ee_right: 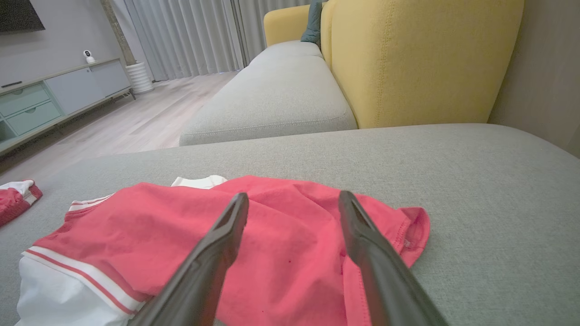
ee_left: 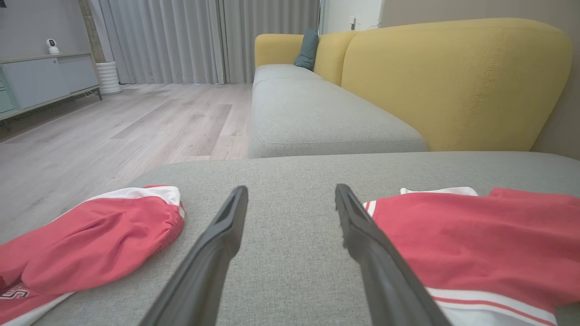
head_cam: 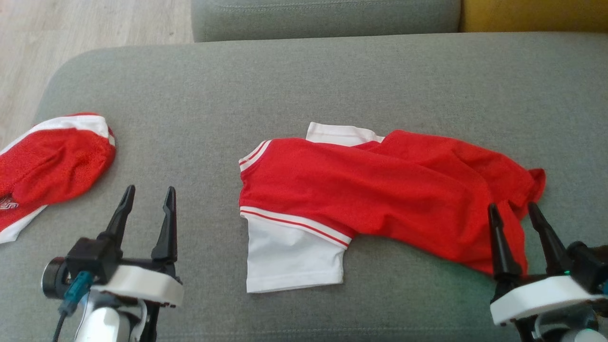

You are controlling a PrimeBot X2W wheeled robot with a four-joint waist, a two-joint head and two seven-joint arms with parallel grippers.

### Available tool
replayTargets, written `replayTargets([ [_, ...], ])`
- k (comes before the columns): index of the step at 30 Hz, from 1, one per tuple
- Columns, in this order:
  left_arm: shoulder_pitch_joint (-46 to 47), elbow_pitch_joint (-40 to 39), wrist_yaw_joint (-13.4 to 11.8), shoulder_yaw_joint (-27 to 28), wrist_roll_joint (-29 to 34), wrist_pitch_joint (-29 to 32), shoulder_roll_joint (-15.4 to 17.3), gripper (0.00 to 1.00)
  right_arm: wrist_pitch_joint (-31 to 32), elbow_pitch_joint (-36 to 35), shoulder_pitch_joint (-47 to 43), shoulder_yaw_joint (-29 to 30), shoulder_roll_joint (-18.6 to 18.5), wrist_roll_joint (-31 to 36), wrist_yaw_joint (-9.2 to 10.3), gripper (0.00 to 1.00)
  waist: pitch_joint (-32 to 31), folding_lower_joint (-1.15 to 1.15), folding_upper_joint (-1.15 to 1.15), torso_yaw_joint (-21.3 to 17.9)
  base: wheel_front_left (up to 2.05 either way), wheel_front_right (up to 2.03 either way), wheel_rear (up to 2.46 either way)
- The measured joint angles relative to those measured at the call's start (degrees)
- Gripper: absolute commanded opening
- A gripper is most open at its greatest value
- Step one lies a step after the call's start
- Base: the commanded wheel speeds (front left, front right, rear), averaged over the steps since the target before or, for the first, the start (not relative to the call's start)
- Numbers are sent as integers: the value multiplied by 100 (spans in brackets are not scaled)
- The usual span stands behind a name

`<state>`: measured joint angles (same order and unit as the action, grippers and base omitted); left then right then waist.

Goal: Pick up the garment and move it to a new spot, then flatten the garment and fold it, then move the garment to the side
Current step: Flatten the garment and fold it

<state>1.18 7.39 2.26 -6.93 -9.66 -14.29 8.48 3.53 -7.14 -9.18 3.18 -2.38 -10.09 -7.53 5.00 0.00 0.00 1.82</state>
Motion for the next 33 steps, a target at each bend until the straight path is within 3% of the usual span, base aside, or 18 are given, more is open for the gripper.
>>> replayTargets([
  [7,20,-47,-25,-40,-1,1,13,100,94,137,60,59,2,1,0,100,99,0,0,4,0,0,0],
  [16,325,-130,-12,-171,-1,1,14,100,898,843,605,557,2,148,0,100,503,0,0,68,0,0,0],
  [24,537,-94,34,-192,-3,0,12,100,1499,1055,866,972,1,125,0,98,786,0,0,144,0,0,0],
  [25,538,-78,35,-192,-4,0,10,100,1573,1083,891,993,1,79,0,47,796,0,0,146,0,0,0],
  [27,549,-46,35,-192,-8,0,5,100,1634,1102,899,993,2,-29,0,0,807,0,0,149,0,0,0],
  [33,639,-38,35,-185,-8,-1,-3,100,1704,1048,905,1011,2,-241,0,0,795,0,0,136,0,0,0],
])
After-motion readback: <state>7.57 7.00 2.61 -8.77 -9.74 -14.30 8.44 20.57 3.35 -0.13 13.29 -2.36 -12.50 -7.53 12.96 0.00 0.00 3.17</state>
